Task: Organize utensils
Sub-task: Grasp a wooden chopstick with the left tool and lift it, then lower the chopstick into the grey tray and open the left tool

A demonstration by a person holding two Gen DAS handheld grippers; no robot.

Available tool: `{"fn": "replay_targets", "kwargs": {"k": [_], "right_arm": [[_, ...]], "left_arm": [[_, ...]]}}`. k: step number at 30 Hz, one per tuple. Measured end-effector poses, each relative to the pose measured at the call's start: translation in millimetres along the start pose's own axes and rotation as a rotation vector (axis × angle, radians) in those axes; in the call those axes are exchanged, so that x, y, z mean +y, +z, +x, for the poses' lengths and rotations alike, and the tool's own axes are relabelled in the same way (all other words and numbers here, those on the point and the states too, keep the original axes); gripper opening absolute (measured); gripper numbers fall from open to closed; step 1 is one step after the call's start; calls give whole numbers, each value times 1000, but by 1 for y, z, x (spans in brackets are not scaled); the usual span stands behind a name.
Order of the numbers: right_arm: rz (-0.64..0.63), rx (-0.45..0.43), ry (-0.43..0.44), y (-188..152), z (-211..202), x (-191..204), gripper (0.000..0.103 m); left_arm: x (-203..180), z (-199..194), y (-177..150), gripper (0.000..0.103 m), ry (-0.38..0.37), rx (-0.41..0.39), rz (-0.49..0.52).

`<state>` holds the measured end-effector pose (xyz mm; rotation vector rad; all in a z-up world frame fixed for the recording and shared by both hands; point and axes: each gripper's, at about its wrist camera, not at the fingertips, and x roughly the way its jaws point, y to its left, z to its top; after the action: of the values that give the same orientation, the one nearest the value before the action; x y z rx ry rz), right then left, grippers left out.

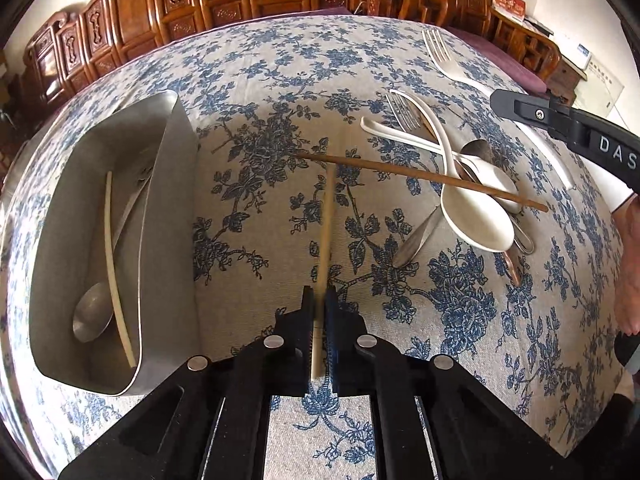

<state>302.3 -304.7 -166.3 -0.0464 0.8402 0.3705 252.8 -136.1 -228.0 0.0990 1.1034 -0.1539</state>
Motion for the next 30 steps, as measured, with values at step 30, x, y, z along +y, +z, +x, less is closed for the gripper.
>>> {"fn": "replay_targets", "kwargs": {"k": [30], "right_arm": [[-67,2,32,-7,-15,76,9]], "left_arm": [[86,-82,3,4,-3,-171,-14]]}}
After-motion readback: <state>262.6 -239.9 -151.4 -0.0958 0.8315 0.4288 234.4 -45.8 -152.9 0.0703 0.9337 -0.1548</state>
